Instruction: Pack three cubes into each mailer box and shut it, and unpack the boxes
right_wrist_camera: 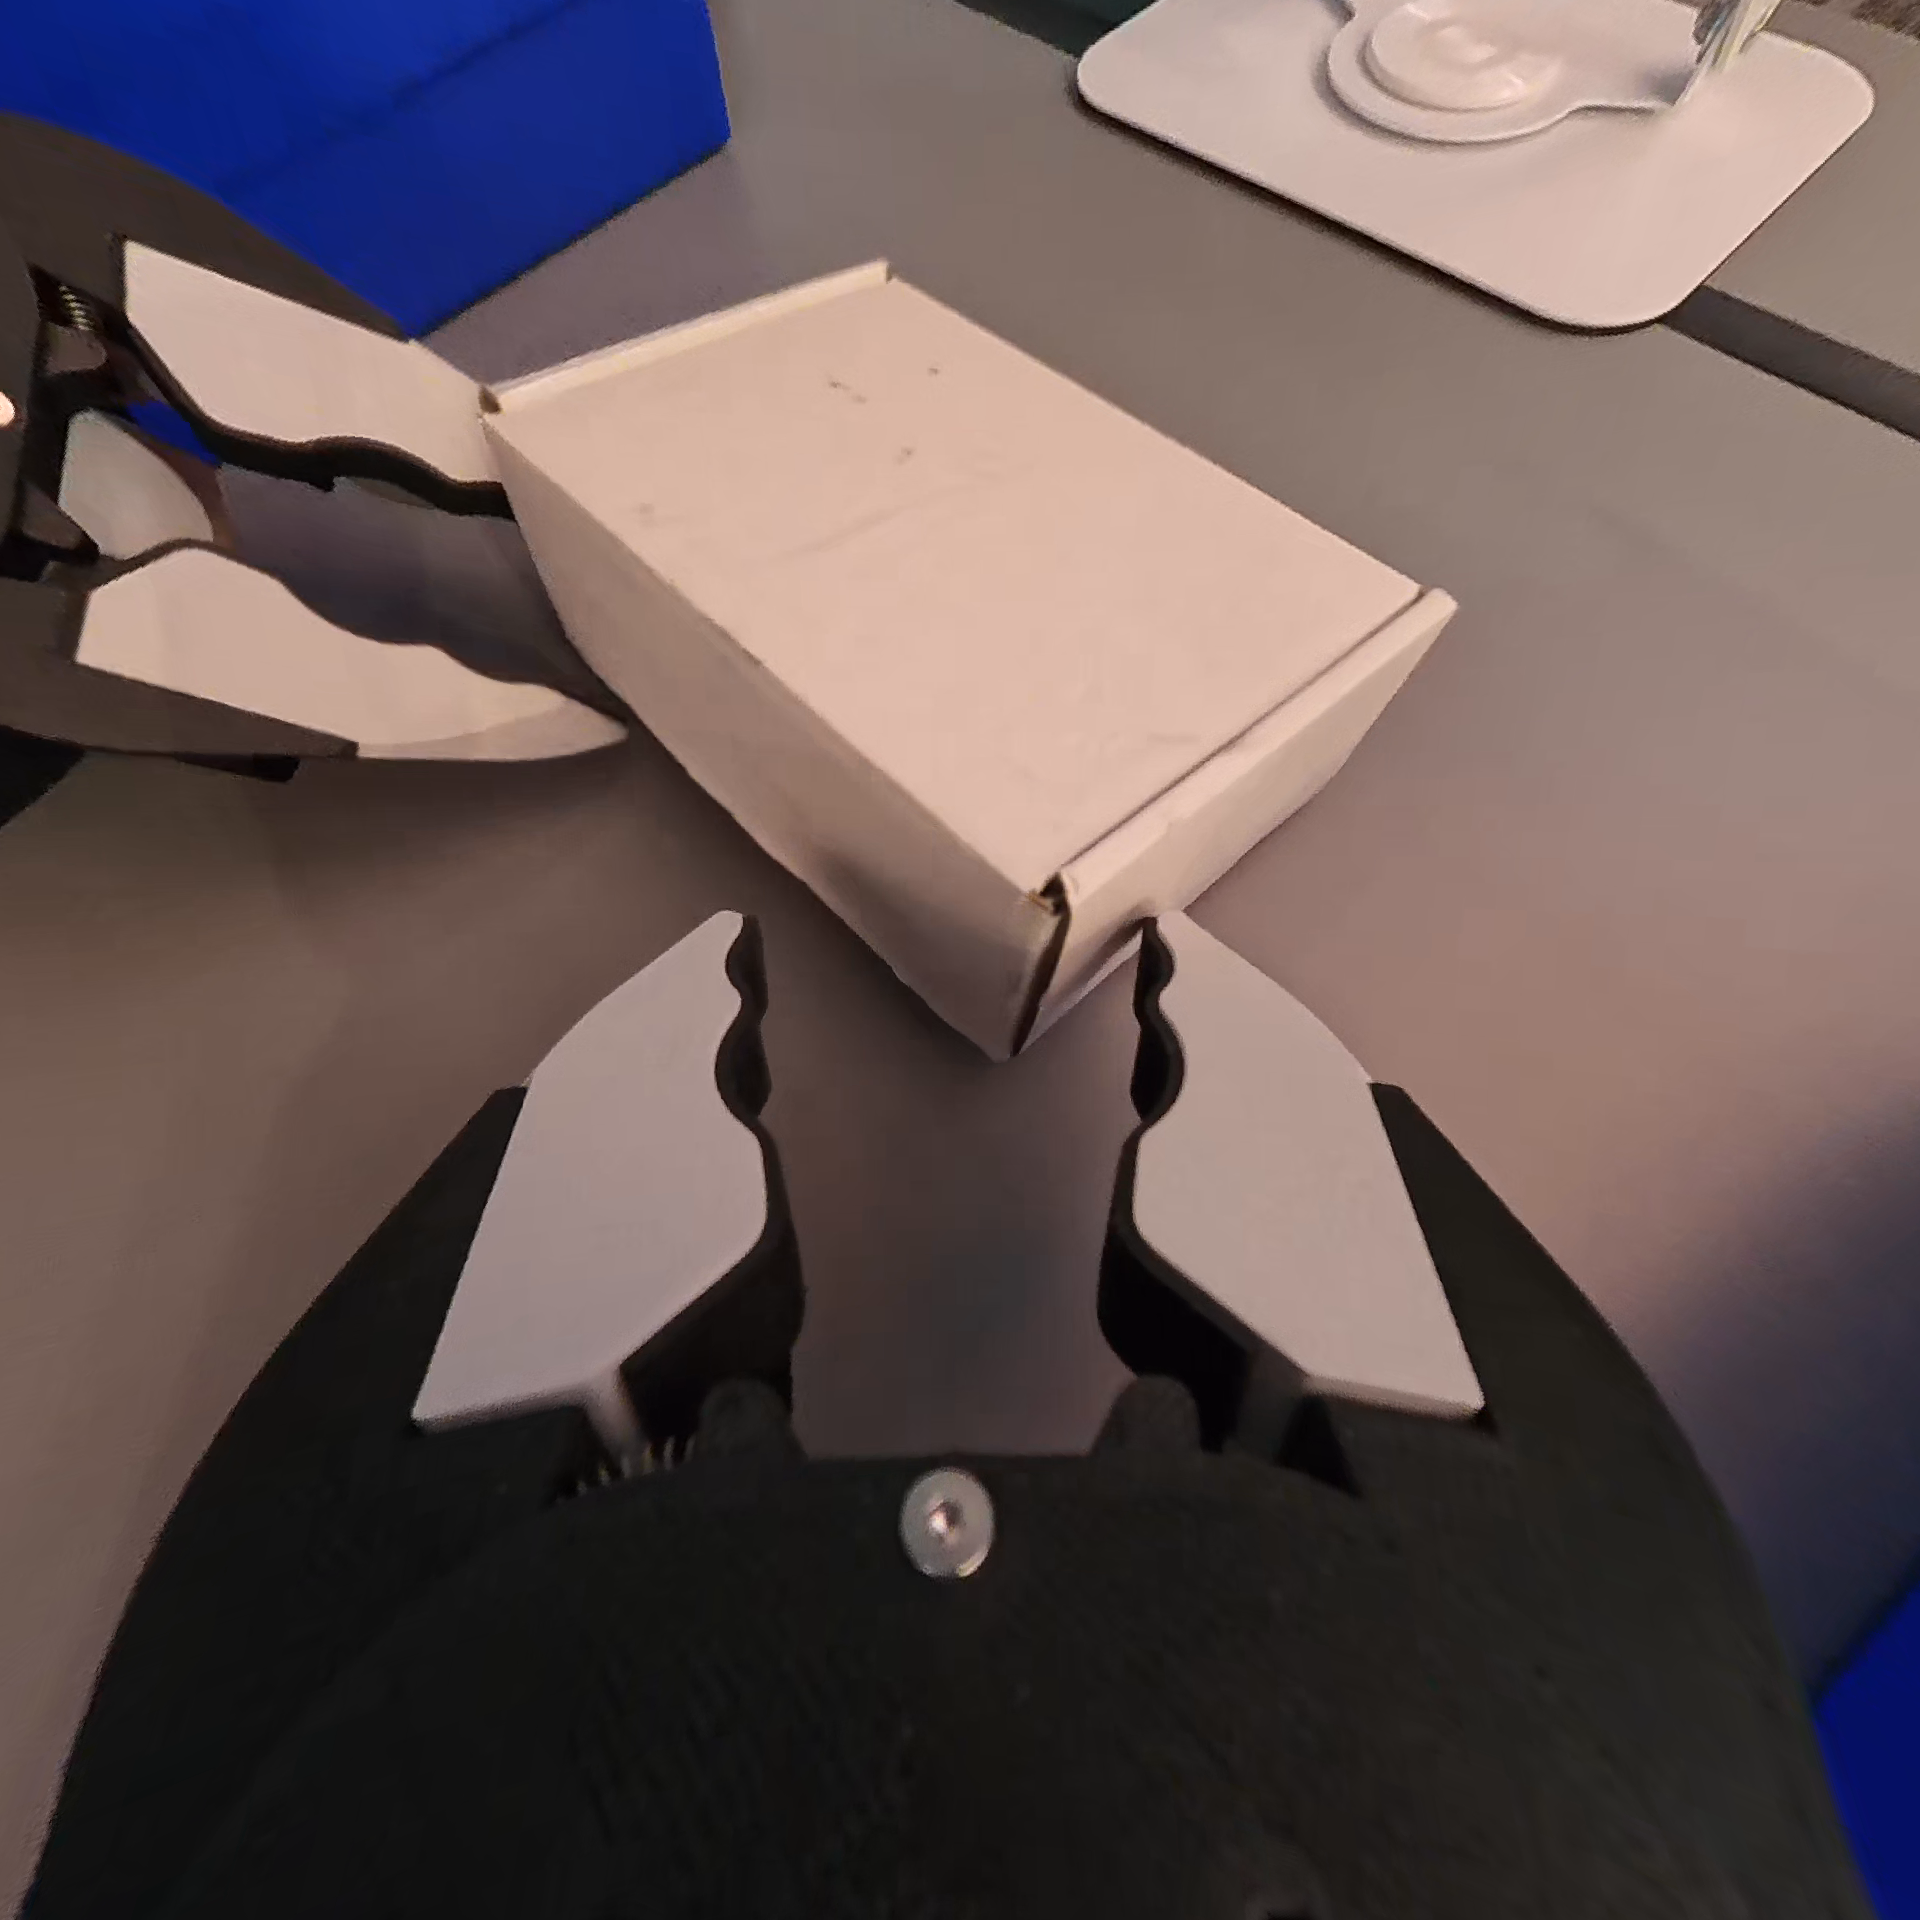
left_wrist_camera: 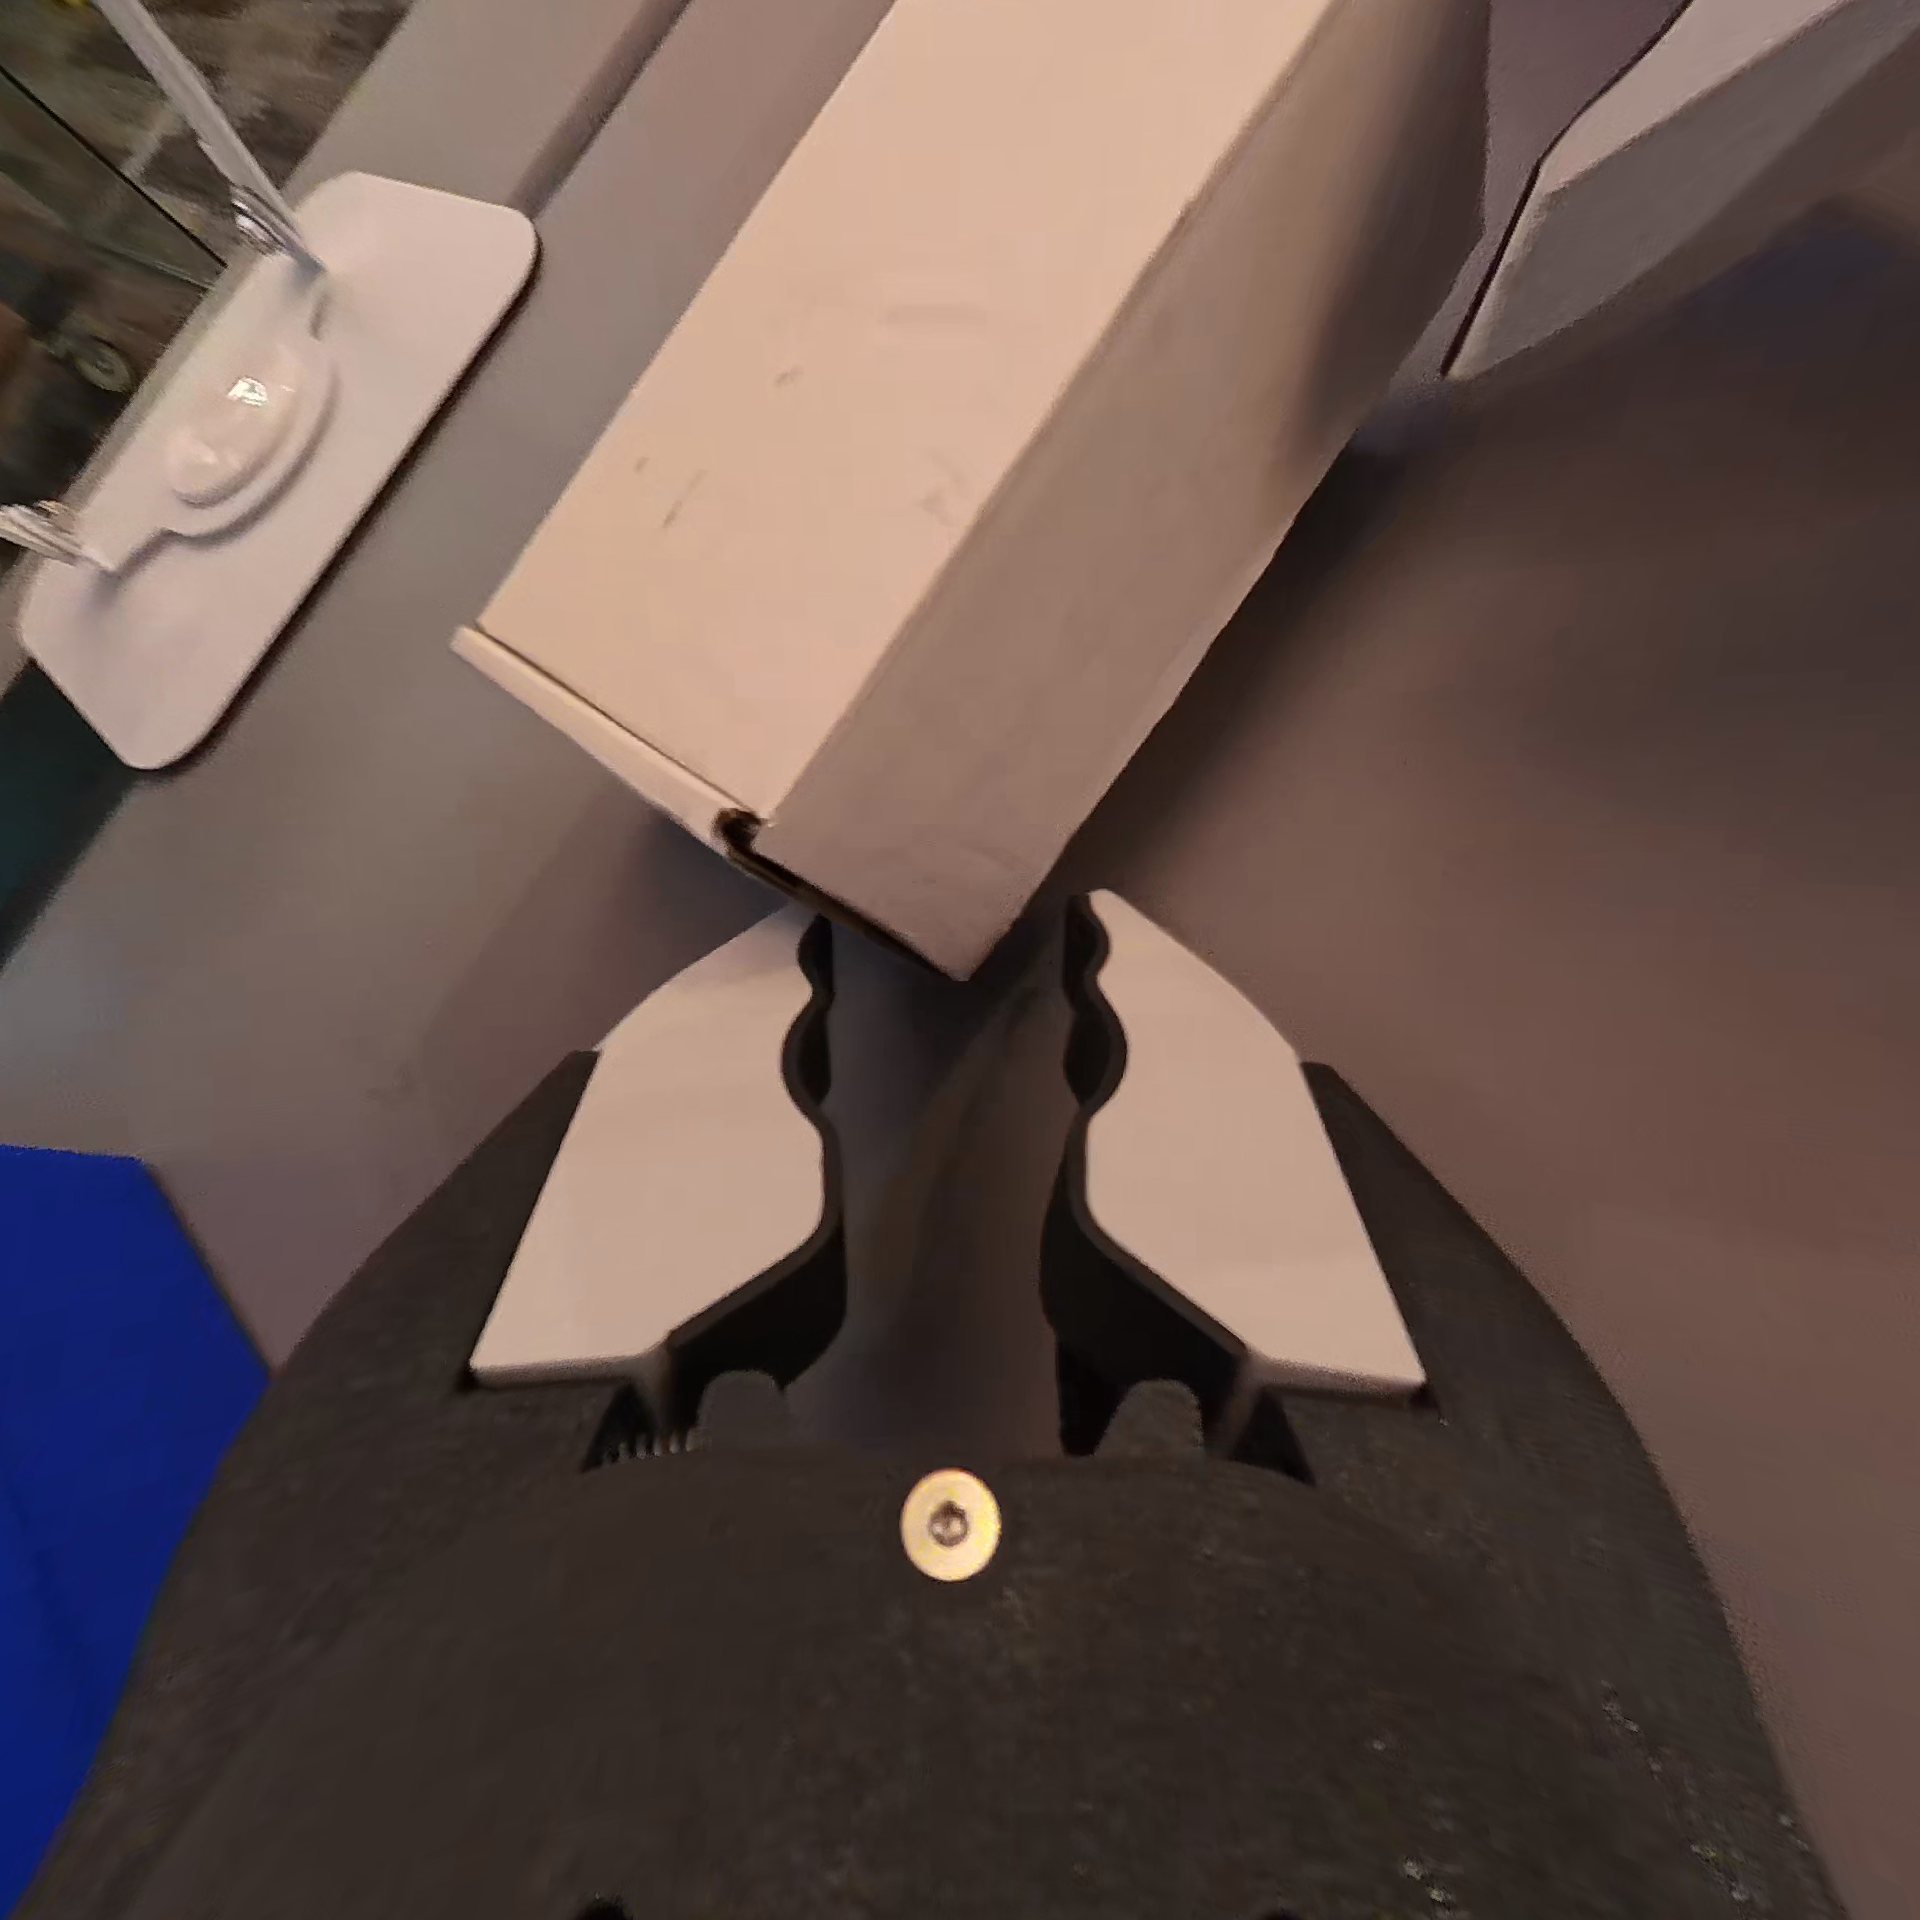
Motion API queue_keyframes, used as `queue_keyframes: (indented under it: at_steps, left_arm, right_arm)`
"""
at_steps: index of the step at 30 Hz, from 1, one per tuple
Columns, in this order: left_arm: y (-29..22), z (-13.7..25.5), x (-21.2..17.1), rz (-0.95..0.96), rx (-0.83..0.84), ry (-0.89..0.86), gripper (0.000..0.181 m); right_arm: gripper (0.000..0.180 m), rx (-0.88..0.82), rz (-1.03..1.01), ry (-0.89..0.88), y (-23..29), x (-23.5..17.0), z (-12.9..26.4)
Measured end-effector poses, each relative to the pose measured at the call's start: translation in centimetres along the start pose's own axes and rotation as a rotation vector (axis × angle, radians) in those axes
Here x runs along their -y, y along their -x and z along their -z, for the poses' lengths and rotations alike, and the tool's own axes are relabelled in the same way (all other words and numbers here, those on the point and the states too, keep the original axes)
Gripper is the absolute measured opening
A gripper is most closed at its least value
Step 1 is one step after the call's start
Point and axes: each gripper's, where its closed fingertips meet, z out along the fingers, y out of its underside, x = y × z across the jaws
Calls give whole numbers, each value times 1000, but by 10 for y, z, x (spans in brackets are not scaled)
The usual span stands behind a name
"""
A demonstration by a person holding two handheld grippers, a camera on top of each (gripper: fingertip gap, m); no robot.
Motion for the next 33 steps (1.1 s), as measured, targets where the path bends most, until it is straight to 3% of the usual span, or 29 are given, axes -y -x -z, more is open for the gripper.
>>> queue_keyframes:
  at_steps: [2,8,14,23,28,33]
  left_arm:
    - [2,2,3,-11,29,-14,35]
    - [11,7,9,-60,125,-42,47]
    - [15,10,14,-53,135,-73,39]
    - [12,22,22,-9,103,-117,32]
    - [11,32,26,51,65,-141,28]
    - [7,41,33,111,-6,-183,22]
  right_arm:
    - [71,2,1,-10,1,1,3]
    - [74,48,-31,-33,10,5,6]
    - [74,29,-18,-49,9,9,8]
    - [76,-114,218,-40,4,11,8]
    - [57,-214,314,-40,-2,17,16]
    - [44,-204,212,-37,-5,18,27]
